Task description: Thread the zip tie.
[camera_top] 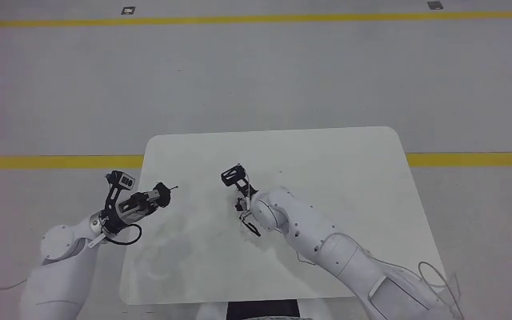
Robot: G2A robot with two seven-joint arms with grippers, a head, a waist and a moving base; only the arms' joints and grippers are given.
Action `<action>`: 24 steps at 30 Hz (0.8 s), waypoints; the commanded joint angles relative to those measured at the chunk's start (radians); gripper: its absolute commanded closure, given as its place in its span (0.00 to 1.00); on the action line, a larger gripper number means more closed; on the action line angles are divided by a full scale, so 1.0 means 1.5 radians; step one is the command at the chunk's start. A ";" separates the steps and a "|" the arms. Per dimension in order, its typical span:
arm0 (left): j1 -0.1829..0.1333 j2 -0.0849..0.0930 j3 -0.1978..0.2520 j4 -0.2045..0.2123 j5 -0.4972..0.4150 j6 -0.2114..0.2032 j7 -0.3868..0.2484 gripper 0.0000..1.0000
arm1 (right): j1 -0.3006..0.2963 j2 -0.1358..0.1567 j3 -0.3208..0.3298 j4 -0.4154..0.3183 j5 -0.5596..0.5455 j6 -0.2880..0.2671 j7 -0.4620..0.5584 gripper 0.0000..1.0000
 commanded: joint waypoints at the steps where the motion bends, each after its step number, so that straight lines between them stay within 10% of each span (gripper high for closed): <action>1: 0.000 0.000 0.000 0.000 0.000 0.000 0.000 1.00 | 0.002 -0.003 0.001 0.007 0.007 -0.005 0.000 0.80; 24: 0.000 0.000 0.000 0.000 0.000 0.000 0.000 1.00 | -0.004 -0.013 0.003 0.008 -0.103 0.005 0.019 0.81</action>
